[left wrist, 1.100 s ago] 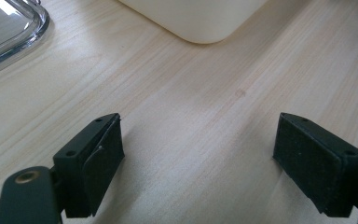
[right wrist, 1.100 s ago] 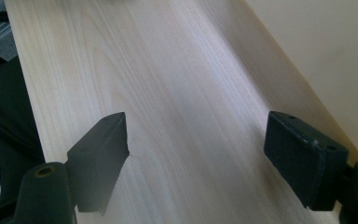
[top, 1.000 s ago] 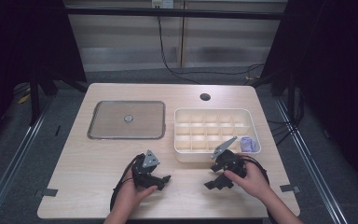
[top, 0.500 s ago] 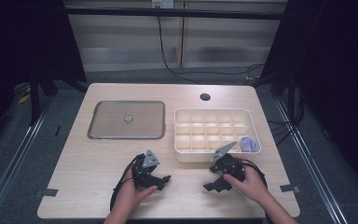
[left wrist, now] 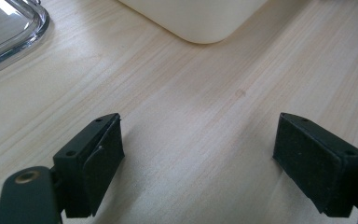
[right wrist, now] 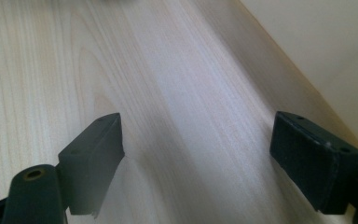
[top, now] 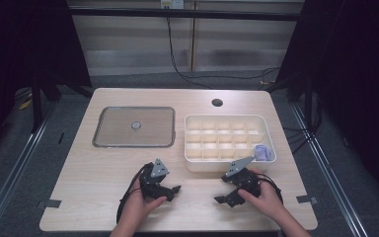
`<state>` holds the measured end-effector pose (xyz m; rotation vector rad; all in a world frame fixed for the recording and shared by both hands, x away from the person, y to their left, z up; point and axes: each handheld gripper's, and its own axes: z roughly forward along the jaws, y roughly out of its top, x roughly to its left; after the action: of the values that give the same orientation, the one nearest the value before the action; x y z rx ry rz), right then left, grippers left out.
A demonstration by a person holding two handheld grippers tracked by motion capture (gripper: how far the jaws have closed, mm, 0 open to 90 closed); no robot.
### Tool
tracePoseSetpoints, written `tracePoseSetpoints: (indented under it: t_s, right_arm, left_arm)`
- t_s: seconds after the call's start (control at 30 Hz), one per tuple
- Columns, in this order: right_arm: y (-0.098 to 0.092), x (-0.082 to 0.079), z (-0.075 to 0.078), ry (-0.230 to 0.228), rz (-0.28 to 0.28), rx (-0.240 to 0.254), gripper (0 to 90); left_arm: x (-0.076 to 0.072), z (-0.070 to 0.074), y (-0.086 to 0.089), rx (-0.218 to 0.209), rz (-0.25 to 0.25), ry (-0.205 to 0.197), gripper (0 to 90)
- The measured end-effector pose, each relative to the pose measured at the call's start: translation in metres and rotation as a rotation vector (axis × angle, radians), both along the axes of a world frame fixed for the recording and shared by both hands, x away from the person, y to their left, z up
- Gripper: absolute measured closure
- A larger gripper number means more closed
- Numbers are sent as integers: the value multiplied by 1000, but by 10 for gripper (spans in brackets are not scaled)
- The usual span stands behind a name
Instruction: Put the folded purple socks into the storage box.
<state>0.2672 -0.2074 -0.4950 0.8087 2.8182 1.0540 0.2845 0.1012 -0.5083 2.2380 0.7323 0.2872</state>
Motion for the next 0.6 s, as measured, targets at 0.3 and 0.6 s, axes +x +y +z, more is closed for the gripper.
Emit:
tracePoseSetpoints:
  t_s: [0.3,0.6]
  right_arm:
    - [-4,-8,-6,-63,-11,37,169]
    - [-4,-15,-10,-132,-4,38,163]
  left_arm:
    - [0,0,0,0,0,0,154]
    - [0,0,0,-1,0,0,154]
